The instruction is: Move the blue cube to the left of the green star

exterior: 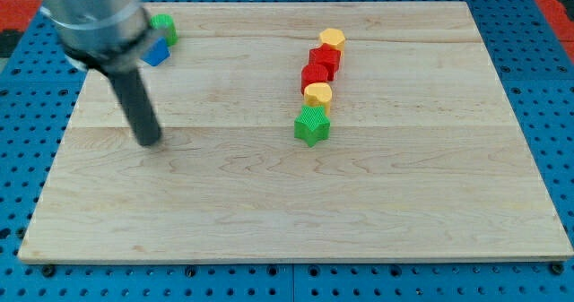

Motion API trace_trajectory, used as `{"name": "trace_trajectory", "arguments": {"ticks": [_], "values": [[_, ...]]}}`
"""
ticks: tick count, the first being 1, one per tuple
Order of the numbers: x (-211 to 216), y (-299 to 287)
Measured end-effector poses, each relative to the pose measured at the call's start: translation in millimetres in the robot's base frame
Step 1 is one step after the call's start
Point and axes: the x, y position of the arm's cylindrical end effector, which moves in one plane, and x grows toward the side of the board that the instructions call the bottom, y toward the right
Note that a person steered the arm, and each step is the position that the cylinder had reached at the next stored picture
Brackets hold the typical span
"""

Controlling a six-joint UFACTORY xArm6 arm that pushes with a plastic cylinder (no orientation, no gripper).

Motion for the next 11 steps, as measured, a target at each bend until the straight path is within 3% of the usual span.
{"name": "trace_trajectory", "arguments": {"ticks": [1,4,6,8,9,10,11], "values": [[-25,-12],[-35,-12],[-98,-13],[-169,-69],[-163,5],[-111,85],[-147,73]]}}
